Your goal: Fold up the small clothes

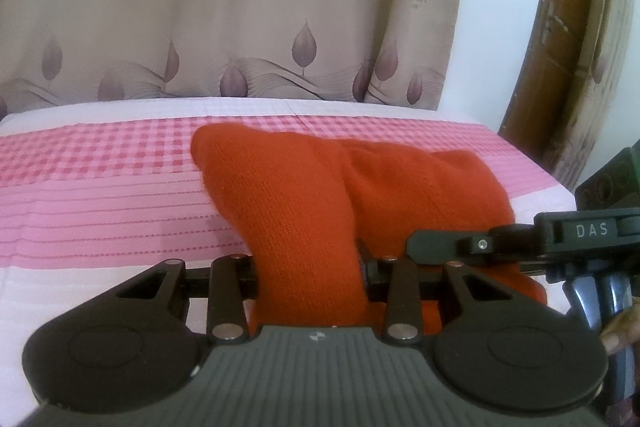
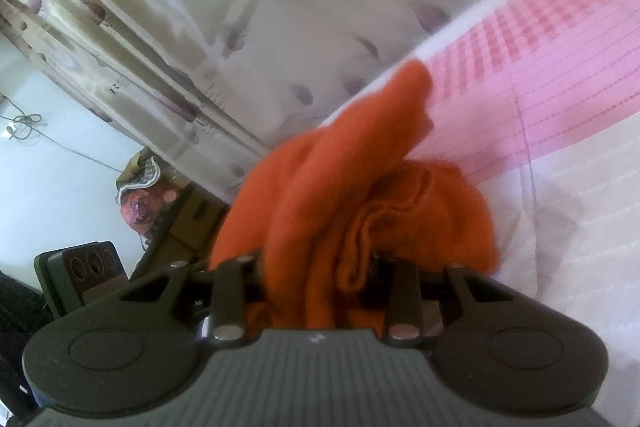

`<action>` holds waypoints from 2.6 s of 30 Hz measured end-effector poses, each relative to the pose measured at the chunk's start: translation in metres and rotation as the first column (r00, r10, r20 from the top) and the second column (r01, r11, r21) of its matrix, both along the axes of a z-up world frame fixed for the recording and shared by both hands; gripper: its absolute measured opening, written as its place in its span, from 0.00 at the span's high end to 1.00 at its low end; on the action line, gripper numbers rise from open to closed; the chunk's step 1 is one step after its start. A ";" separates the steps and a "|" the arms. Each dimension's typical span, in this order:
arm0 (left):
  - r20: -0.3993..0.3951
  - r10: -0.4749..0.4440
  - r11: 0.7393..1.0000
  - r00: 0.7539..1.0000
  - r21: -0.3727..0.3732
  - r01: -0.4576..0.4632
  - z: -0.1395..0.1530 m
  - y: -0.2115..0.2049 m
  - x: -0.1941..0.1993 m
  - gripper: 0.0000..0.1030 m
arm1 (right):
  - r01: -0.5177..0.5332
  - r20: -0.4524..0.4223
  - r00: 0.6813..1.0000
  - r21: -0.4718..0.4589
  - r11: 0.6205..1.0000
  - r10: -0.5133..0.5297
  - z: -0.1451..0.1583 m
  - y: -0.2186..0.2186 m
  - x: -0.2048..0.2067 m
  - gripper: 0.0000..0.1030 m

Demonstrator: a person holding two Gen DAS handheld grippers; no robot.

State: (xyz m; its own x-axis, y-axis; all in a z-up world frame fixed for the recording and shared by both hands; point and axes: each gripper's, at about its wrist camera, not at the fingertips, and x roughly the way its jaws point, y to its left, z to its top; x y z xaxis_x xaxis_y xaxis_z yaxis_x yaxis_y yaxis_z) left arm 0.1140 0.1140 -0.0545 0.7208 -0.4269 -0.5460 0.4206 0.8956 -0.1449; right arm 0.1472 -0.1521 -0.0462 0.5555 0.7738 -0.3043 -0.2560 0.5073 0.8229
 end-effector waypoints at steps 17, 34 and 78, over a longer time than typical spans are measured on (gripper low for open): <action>0.025 0.010 1.000 1.000 0.013 -0.010 0.004 0.002 -0.006 0.62 | -0.019 0.039 0.999 -0.027 0.999 0.021 0.006 0.005 0.001 0.65; 0.043 0.010 0.999 0.999 0.033 -0.012 0.004 0.004 0.005 0.62 | -0.022 0.069 0.997 -0.043 0.999 0.025 0.007 0.008 0.003 0.65; 0.003 0.015 0.998 1.000 0.054 -0.015 -0.015 -0.001 0.064 0.61 | 0.011 0.085 0.996 -0.124 0.992 0.000 -0.012 0.004 0.036 0.65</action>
